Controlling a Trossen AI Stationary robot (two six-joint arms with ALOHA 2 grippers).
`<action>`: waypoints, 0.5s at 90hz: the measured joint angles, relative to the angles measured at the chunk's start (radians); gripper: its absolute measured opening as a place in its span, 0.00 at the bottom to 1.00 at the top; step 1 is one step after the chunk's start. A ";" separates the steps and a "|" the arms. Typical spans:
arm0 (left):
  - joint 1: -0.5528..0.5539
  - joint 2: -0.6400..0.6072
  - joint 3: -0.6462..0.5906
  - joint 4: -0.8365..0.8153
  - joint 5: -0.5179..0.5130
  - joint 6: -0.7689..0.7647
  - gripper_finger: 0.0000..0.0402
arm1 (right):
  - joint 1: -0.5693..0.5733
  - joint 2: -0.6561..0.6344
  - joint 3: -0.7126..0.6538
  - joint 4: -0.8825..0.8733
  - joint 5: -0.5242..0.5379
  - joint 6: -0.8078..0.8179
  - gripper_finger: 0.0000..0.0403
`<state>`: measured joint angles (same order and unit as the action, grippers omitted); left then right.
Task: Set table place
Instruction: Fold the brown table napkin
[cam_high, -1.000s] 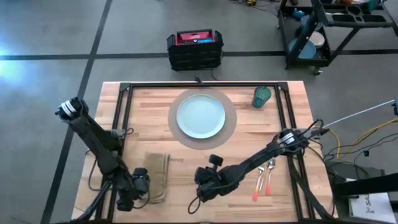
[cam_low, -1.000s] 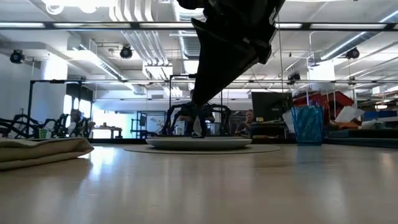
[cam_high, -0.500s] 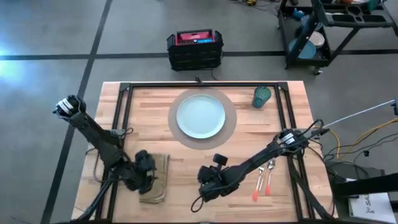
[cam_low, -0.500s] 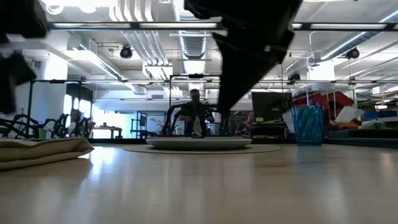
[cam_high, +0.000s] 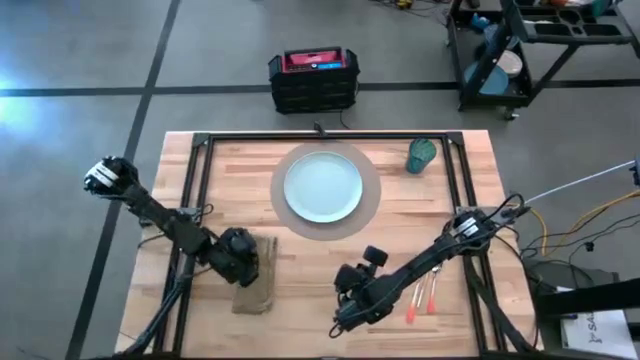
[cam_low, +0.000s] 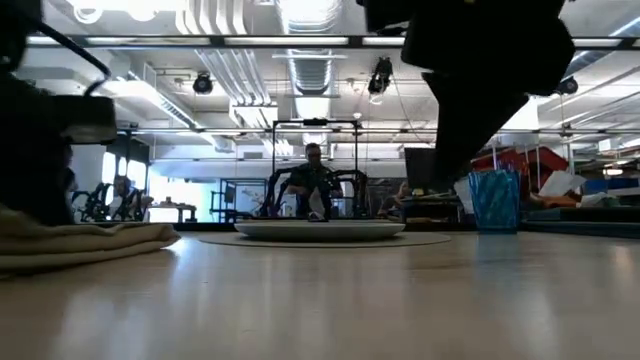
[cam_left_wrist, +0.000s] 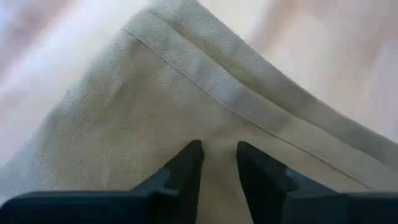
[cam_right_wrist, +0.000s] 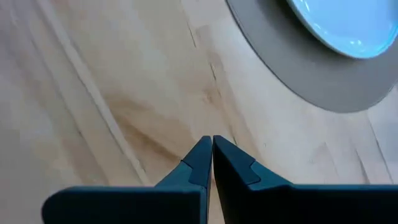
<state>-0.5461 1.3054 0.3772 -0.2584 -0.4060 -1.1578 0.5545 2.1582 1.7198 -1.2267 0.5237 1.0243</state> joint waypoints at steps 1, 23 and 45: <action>0.010 -0.002 -0.004 0.000 -0.007 0.008 0.21 | 0.000 0.000 -0.005 0.000 0.000 0.003 0.00; 0.265 -0.011 -0.047 0.041 -0.088 0.260 0.18 | 0.001 0.000 -0.190 0.034 -0.012 0.124 0.00; 0.485 -0.020 -0.054 0.189 -0.071 0.625 0.15 | -0.058 -0.063 -0.423 0.329 0.025 0.024 0.00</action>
<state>-0.0612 1.2853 0.3229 -0.0695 -0.4765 -0.5324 0.4960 2.0953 1.2972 -0.8974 0.5486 1.0486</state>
